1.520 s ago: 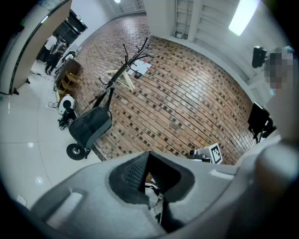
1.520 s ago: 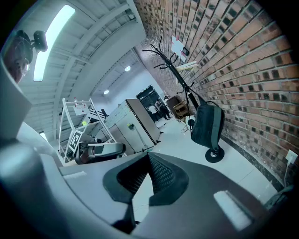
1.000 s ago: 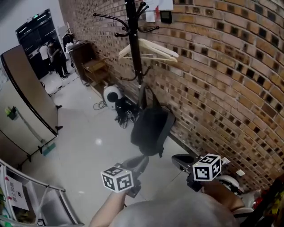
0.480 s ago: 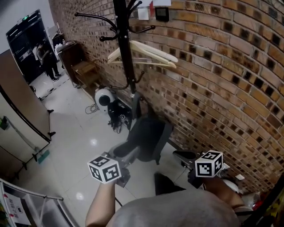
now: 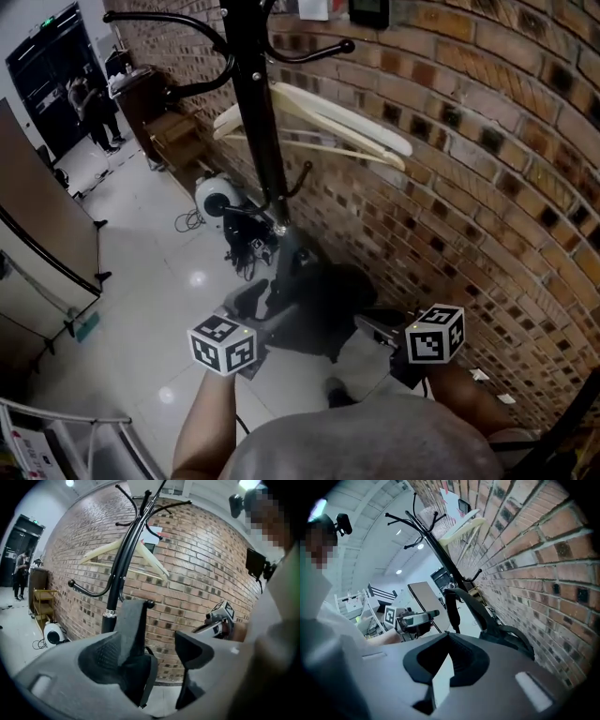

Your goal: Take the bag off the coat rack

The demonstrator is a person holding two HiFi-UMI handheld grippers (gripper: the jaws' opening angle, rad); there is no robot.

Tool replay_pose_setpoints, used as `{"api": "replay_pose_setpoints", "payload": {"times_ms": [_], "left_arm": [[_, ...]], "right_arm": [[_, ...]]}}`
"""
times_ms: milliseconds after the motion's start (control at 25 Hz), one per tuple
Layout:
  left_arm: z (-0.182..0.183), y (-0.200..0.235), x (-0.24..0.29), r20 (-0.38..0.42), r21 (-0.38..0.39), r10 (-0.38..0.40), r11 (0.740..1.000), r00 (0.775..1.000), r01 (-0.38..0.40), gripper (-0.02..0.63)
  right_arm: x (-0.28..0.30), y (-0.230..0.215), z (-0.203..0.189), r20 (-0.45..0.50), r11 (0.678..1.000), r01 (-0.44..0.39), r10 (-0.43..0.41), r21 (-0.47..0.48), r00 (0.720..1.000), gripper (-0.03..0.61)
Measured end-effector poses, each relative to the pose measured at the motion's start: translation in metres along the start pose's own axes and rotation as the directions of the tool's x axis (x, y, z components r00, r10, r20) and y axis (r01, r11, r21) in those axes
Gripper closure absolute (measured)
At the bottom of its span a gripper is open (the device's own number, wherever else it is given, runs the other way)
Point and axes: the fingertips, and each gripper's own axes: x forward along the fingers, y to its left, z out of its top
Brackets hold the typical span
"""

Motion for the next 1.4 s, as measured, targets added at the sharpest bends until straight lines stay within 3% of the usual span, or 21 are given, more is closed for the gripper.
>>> {"api": "replay_pose_setpoints", "payload": {"times_ms": [160, 360, 480, 600, 760, 960, 1160, 1400], "left_arm": [[-0.004, 0.04, 0.043, -0.1, 0.095, 0.029, 0.995, 0.995, -0.02, 0.232], [-0.007, 0.051, 0.069, -0.172, 0.183, -0.024, 0.982, 0.985, 0.056, 0.232], [-0.012, 0.049, 0.073, -0.169, 0.146, -0.082, 0.984, 0.982, 0.107, 0.239], [-0.013, 0.045, 0.073, -0.141, 0.087, -0.132, 0.986, 0.981, 0.145, 0.324], [-0.008, 0.043, 0.068, -0.105, 0.069, -0.134, 0.987, 0.985, 0.142, 0.577], [0.006, 0.031, 0.055, -0.098, 0.049, -0.187, 0.98, 0.977, 0.193, 0.597], [0.038, 0.004, 0.046, -0.007, -0.006, -0.246, 0.969, 0.969, 0.246, 0.598], [0.047, -0.012, 0.041, -0.011, -0.015, -0.244, 0.97, 0.97, 0.244, 0.6]], "right_arm": [[0.024, -0.03, 0.009, -0.037, 1.0, 0.005, -0.004, 0.03, 0.999, 0.58], [0.041, -0.052, 0.004, -0.09, 0.998, -0.003, 0.009, 0.068, 0.996, 0.58], [0.046, -0.059, 0.005, -0.099, 0.997, 0.004, 0.003, 0.073, 0.995, 0.58], [0.048, -0.06, 0.006, -0.097, 0.997, -0.002, 0.009, 0.073, 0.995, 0.58], [0.049, -0.064, 0.004, -0.088, 0.996, 0.002, 0.005, 0.084, 0.996, 0.58], [0.047, -0.059, -0.004, -0.081, 0.996, 0.0, 0.007, 0.094, 0.997, 0.58], [0.043, -0.052, -0.014, -0.078, 0.995, 0.004, 0.004, 0.104, 0.997, 0.58], [0.032, -0.04, -0.017, -0.059, 0.995, 0.008, -0.002, 0.097, 0.998, 0.58]]}}
